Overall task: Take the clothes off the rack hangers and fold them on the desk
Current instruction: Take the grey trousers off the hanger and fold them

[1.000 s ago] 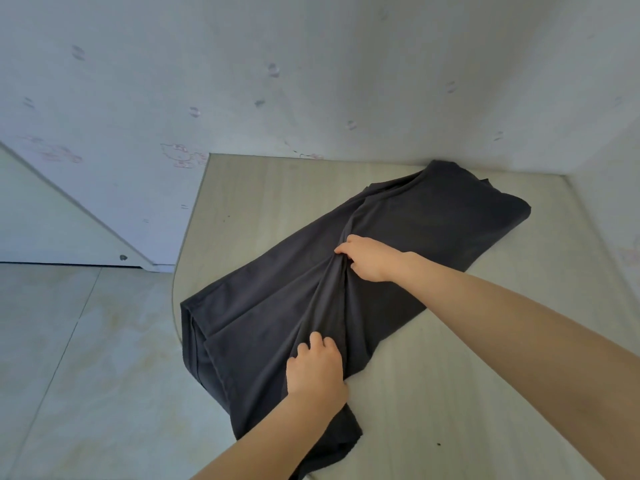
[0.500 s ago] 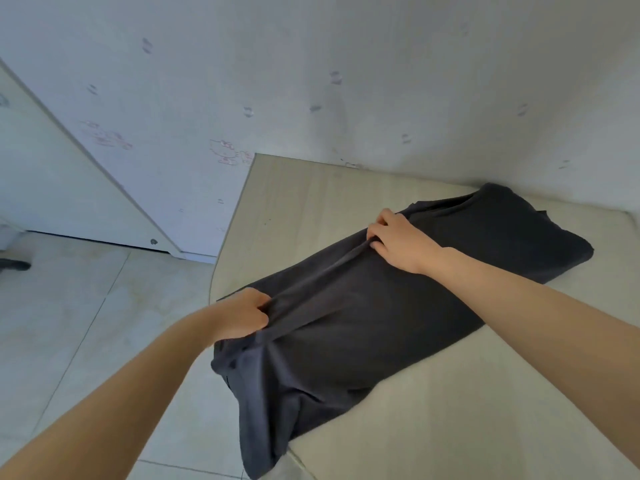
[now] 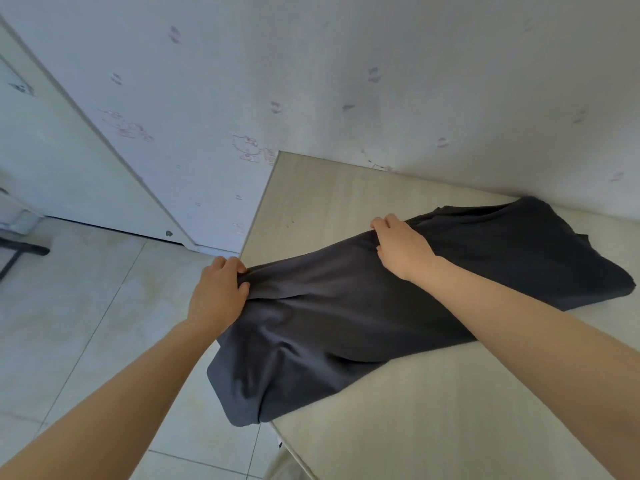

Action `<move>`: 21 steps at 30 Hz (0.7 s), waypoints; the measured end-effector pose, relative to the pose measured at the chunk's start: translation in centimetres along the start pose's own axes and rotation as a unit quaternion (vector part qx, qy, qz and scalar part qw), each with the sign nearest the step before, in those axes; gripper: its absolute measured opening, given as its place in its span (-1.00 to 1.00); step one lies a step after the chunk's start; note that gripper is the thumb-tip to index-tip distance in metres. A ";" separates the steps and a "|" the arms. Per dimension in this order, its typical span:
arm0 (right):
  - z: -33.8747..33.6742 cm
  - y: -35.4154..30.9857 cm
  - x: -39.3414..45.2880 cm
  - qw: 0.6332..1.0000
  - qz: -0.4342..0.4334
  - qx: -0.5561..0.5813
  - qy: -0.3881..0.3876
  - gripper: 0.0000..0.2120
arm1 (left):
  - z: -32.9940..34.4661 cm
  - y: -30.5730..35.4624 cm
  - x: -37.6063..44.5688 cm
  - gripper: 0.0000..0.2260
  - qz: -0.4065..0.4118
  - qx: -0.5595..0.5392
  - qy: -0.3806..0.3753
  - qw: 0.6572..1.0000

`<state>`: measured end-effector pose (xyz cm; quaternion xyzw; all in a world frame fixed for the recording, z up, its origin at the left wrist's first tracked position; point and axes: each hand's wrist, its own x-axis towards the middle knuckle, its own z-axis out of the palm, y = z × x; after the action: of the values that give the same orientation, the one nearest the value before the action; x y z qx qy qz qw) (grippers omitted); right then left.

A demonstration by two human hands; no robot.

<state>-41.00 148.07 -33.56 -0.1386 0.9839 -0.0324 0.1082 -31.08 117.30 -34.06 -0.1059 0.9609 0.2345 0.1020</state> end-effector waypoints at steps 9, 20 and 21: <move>1.1 -1.7 -8.9 0.999 0.008 -0.038 0.034 -0.72 | 0.4 -0.5 -0.4 -0.83 0.042 0.063 0.000 0.997; 6.4 -9.9 -19.1 0.672 0.540 0.493 0.116 -0.68 | -2.0 -0.7 -0.9 -0.88 0.140 0.041 -0.167 0.975; 6.8 -10.5 -19.1 0.636 0.555 0.526 0.102 -0.69 | -1.8 -0.6 -1.1 -0.89 0.130 0.017 -0.181 0.975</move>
<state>-18.82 143.13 -35.36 0.5184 0.6964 -0.4928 0.0591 -30.17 116.13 -32.48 0.0663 0.9359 0.2447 0.2448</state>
